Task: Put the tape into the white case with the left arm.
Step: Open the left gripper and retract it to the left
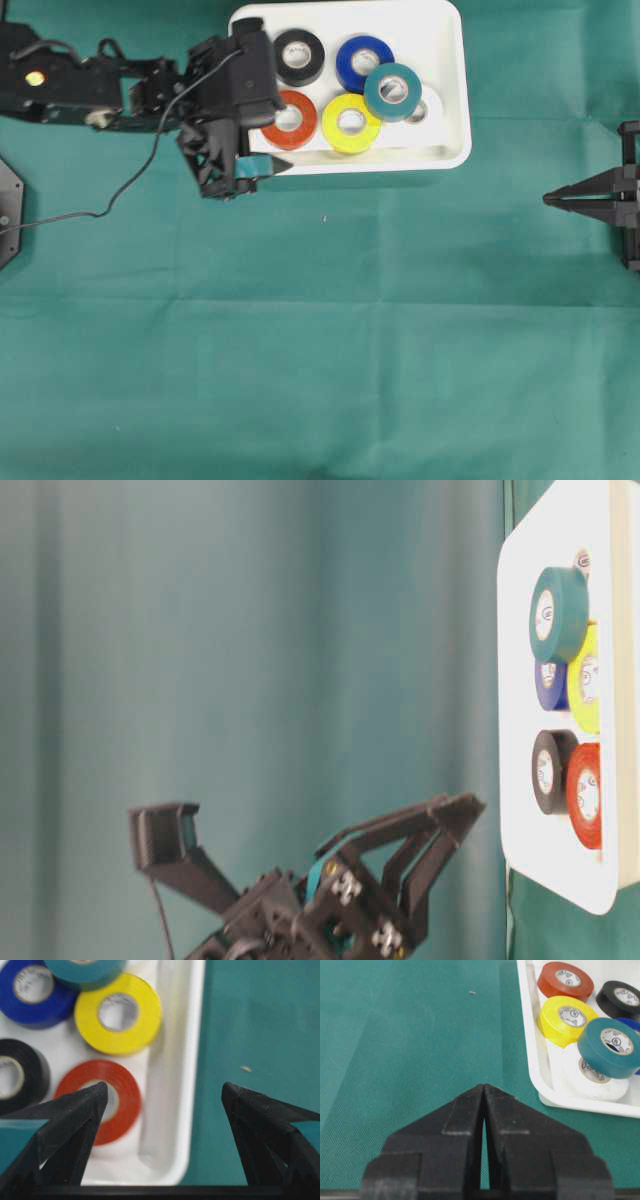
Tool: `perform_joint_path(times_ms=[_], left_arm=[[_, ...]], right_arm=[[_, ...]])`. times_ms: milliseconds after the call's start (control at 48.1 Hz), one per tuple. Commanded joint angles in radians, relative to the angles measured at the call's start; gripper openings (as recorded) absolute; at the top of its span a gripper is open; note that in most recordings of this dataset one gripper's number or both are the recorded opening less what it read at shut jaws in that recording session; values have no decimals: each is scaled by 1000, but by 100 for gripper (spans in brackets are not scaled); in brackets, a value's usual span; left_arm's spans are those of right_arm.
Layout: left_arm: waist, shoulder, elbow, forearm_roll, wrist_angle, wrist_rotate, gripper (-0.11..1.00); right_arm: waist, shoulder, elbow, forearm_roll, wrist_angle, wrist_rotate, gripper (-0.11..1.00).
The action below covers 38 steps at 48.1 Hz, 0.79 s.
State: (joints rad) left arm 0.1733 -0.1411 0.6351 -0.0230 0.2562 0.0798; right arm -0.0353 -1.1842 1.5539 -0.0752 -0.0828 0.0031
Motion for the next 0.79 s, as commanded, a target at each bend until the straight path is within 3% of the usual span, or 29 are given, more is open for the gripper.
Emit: perform_joint_path(times_ms=[0,478,770], left_arm=[[-21,-55,14,-3,-9,-20,98],[-95,-222,164,-3,-11,-83,98],[-123,-348,290,-3,-115,-81,98]], right_arm=[[-2,8,-12,0,-9,0,-9],[-2,6,-11,0,-11,0,-9],[-2,8,-12,0,-9,0,-9]])
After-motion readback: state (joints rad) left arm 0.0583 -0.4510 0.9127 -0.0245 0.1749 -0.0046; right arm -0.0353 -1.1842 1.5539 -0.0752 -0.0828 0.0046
